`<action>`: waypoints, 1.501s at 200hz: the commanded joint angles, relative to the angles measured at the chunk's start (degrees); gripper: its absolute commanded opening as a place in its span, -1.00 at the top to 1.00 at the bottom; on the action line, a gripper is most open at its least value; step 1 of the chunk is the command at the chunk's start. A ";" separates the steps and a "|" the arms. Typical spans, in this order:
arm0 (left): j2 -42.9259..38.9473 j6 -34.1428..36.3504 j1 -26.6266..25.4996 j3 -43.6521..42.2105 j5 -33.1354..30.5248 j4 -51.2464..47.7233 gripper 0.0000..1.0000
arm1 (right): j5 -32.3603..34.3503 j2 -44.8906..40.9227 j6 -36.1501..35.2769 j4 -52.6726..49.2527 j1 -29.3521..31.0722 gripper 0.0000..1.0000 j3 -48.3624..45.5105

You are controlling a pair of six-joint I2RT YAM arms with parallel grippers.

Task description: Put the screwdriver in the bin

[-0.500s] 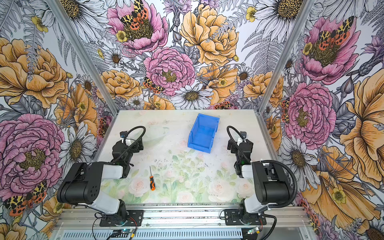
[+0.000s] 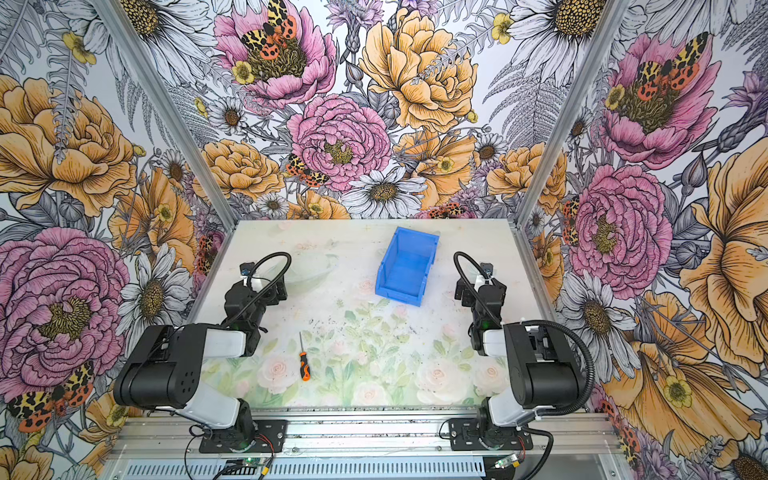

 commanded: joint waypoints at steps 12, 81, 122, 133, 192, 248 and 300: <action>0.15 0.63 -0.01 -0.11 -0.29 1.56 -0.97 | -0.76 0.28 -0.20 0.41 -0.20 -0.99 0.88; 0.07 0.14 0.43 -0.03 0.21 1.20 -0.97 | -0.78 0.13 -0.15 0.48 -0.22 -0.99 0.80; -0.88 0.32 0.77 -0.35 1.71 1.17 -0.97 | 3.52 -2.17 1.00 -1.96 0.13 -0.99 1.40; -2.92 0.78 0.02 0.01 0.41 -1.08 -0.97 | 4.96 -4.42 1.49 -5.79 0.18 -0.99 2.24; -14.87 -5.39 -2.67 10.83 -13.97 -39.53 -0.97 | 13.14 -21.91 8.71 -35.22 4.48 -0.99 10.09; -17.88 -17.08 -11.77 21.30 -17.99 -63.25 -0.97 | 14.38 -25.75 14.28 -64.85 11.21 -0.99 25.70; -21.67 -31.66 -17.97 29.54 -13.40 -83.64 -0.97 | 4.62 -24.29 13.19 -69.17 17.54 -0.99 32.32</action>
